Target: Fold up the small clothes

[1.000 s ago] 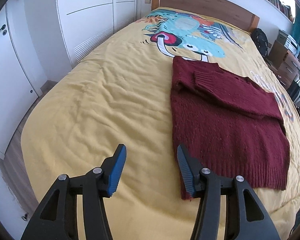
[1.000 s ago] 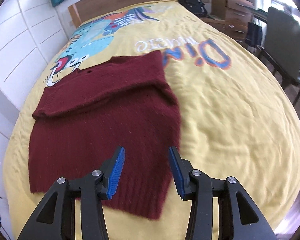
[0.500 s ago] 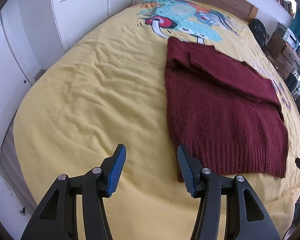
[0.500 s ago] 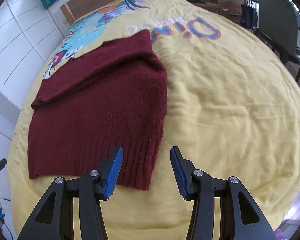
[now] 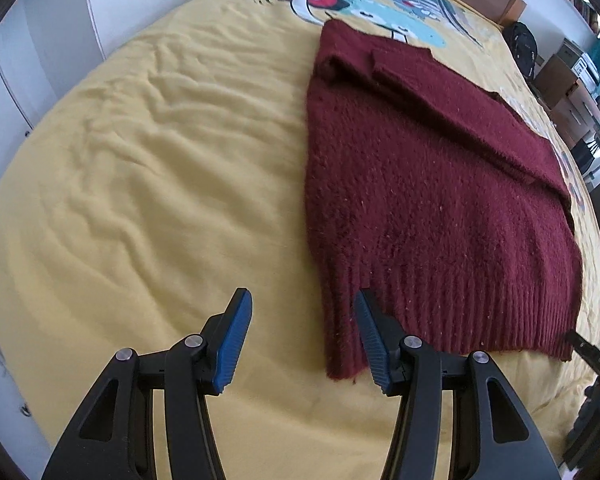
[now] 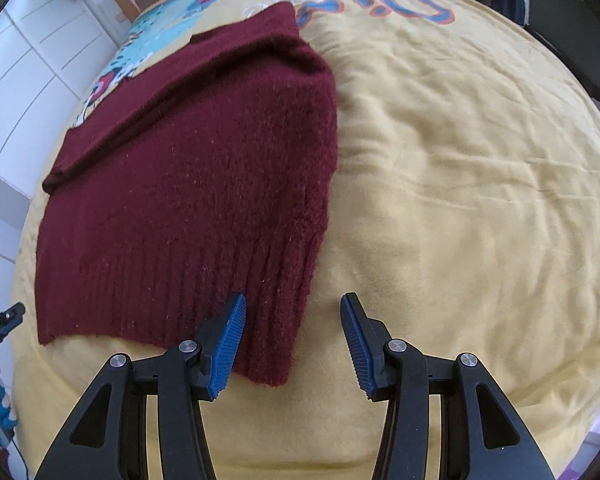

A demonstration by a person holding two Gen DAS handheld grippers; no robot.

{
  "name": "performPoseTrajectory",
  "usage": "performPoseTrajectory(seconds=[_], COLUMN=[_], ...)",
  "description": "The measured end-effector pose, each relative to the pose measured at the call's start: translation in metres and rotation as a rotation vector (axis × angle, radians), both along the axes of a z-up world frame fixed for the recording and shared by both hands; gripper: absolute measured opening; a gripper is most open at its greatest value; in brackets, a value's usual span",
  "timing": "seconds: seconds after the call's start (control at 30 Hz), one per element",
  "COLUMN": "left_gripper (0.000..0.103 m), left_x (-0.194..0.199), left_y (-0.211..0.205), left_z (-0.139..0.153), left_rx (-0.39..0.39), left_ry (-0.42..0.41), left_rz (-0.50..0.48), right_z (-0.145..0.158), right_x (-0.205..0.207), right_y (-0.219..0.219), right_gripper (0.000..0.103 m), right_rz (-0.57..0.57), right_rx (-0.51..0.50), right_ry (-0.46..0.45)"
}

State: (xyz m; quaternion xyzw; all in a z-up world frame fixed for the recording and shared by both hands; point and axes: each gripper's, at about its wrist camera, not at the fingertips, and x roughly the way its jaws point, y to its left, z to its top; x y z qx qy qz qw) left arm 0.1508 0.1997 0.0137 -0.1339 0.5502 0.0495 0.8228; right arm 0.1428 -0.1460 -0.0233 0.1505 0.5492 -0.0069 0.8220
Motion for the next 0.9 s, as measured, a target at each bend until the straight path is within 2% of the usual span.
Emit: performPoseTrajectory(seconds=[0.4, 0.63, 0.8, 0.9], left_gripper=[0.048, 0.046, 0.032, 0.026], left_x=[0.010, 0.010, 0.004, 0.003], left_y=[-0.016, -0.010, -0.012, -0.015], left_z=[-0.039, -0.041, -0.040, -0.039], left_rx=[-0.065, -0.124, -0.157, -0.169], left_ry=[0.077, 0.073, 0.069, 0.068], left_rz=[-0.046, -0.059, -0.083, -0.101], right_z=[-0.011, -0.015, -0.017, -0.018], right_x=[0.017, 0.024, 0.027, 0.025], right_y=[0.017, 0.021, 0.017, 0.015], right_gripper=[0.052, 0.044, 0.033, 0.024], right_rz=[0.059, 0.070, 0.064, 0.062], right_rx=[0.024, 0.047, 0.092, 0.122], right_ry=[0.017, 0.015, 0.013, 0.013])
